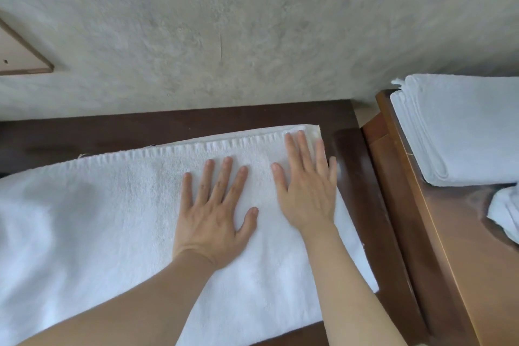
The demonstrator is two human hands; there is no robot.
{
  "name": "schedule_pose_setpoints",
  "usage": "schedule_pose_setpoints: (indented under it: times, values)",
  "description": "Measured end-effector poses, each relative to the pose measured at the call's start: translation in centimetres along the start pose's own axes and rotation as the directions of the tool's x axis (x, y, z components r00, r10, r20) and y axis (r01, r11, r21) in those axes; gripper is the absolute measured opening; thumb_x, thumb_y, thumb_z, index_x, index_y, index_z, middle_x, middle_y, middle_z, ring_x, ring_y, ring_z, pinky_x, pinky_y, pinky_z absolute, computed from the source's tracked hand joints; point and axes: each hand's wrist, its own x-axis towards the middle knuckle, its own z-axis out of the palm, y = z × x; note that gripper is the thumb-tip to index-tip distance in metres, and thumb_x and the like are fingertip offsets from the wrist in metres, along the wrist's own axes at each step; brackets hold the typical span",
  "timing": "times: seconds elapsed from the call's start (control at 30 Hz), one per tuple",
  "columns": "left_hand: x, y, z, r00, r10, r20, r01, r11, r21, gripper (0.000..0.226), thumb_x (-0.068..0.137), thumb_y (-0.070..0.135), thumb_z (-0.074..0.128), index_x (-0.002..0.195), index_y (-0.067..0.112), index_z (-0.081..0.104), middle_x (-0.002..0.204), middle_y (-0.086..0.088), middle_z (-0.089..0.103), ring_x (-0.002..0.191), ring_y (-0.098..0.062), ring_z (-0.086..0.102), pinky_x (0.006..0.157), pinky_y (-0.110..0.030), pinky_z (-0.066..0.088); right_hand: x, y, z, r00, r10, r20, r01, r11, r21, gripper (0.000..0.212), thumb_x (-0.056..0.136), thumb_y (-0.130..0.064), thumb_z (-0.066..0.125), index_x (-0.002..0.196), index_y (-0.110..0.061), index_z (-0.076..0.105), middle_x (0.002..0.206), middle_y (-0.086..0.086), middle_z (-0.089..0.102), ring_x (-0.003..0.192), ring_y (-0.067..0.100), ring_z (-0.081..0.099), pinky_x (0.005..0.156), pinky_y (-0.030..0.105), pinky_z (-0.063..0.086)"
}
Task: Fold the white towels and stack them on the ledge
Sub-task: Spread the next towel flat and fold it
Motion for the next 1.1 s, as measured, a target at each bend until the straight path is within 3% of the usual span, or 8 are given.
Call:
schedule_pose_setpoints:
  times: [0.1,0.23,0.33,0.5,0.7,0.83,0.97,1.1]
  values:
    - [0.1,0.0,0.2,1.000,0.005,-0.010,-0.005,1.000,0.007,0.072,0.097,0.063,0.015,0.160,0.030,0.005,0.168,0.002,0.001,0.155,-0.025,-0.001,0.121,-0.060,0.011,1.7,1.5,-1.3,0.943,0.324,-0.078,-0.295,0.920,0.260,0.058,0.106,-0.042,0.029,0.157,-0.015,0.024,0.158,0.015,0.036,0.143,0.034,0.037,0.116,0.048,0.033]
    - [0.1,-0.1,0.2,1.000,0.010,-0.021,-0.009,1.000,0.025,0.072,0.097,0.063,0.015,0.160,0.030,0.005,0.168,0.001,0.002,0.155,-0.025,0.000,0.121,-0.060,0.011,0.7,-0.1,-1.2,0.981,0.132,-0.146,-0.115,0.987,0.114,0.039,0.106,-0.024,0.039,0.138,-0.008,0.055,0.152,0.012,0.047,0.143,0.031,0.038,0.111,0.044,0.032]
    - [0.1,-0.1,0.3,1.000,0.010,-0.023,-0.009,1.000,0.026,0.071,0.097,0.063,0.014,0.160,0.030,0.005,0.168,0.001,0.003,0.155,-0.025,0.001,0.120,-0.060,0.012,0.0,-1.0,-0.7,0.966,0.154,-0.207,-0.127,0.982,0.137,0.028,0.102,-0.017,0.050,0.124,-0.007,0.064,0.144,0.014,0.055,0.131,0.033,0.051,0.104,0.045,0.037]
    - [0.2,-0.2,0.5,0.999,0.018,-0.030,-0.018,0.999,0.031,0.071,0.098,0.062,0.014,0.160,0.029,0.007,0.168,0.001,0.004,0.155,-0.025,0.001,0.120,-0.059,0.011,-0.2,-2.3,-0.2,0.936,0.170,-0.308,-0.180,0.984,-0.006,0.025,0.085,-0.001,0.066,0.105,-0.016,0.063,0.122,0.011,0.064,0.083,0.030,0.053,0.076,0.039,0.034]
    - [0.2,-0.2,0.5,0.999,0.022,-0.034,-0.021,0.999,0.026,0.070,0.098,0.062,0.014,0.160,0.029,0.007,0.168,0.002,0.003,0.155,-0.025,0.000,0.120,-0.059,0.011,0.4,-2.5,-0.9,0.933,0.148,-0.328,-0.145,0.989,0.034,0.035,0.072,0.012,0.060,0.098,-0.010,0.059,0.106,0.019,0.057,0.076,0.032,0.051,0.068,0.041,0.038]
    - [0.1,-0.3,0.5,0.999,0.020,-0.033,-0.019,1.000,0.016,0.070,0.098,0.061,0.015,0.160,0.030,0.006,0.168,0.002,0.002,0.155,-0.024,-0.001,0.120,-0.060,0.012,1.4,-1.2,-1.4,0.957,0.040,-0.288,-0.054,0.998,-0.039,0.038,0.073,0.010,0.060,0.101,-0.014,0.062,0.127,0.020,0.053,0.089,0.032,0.048,0.071,0.040,0.032]
    - [0.1,-0.2,0.4,0.999,0.022,-0.031,-0.022,1.000,0.013,0.069,0.098,0.061,0.014,0.160,0.031,0.005,0.168,0.003,0.001,0.155,-0.024,-0.001,0.121,-0.059,0.012,3.7,1.1,-1.4,0.907,0.379,-0.186,-0.382,0.924,0.017,0.037,0.098,-0.019,0.051,0.135,-0.023,0.050,0.161,0.013,0.024,0.139,0.034,0.031,0.097,0.048,0.031]
    - [0.1,-0.2,0.4,0.999,0.020,-0.031,-0.019,1.000,0.020,0.070,0.098,0.061,0.014,0.160,0.030,0.005,0.168,0.002,0.001,0.155,-0.023,-0.001,0.120,-0.059,0.011,1.4,-1.6,0.1,0.993,-0.011,-0.121,0.010,1.000,-0.008,0.053,0.104,-0.042,0.033,0.154,-0.025,0.030,0.167,0.004,0.015,0.154,0.029,0.010,0.120,0.054,0.014]
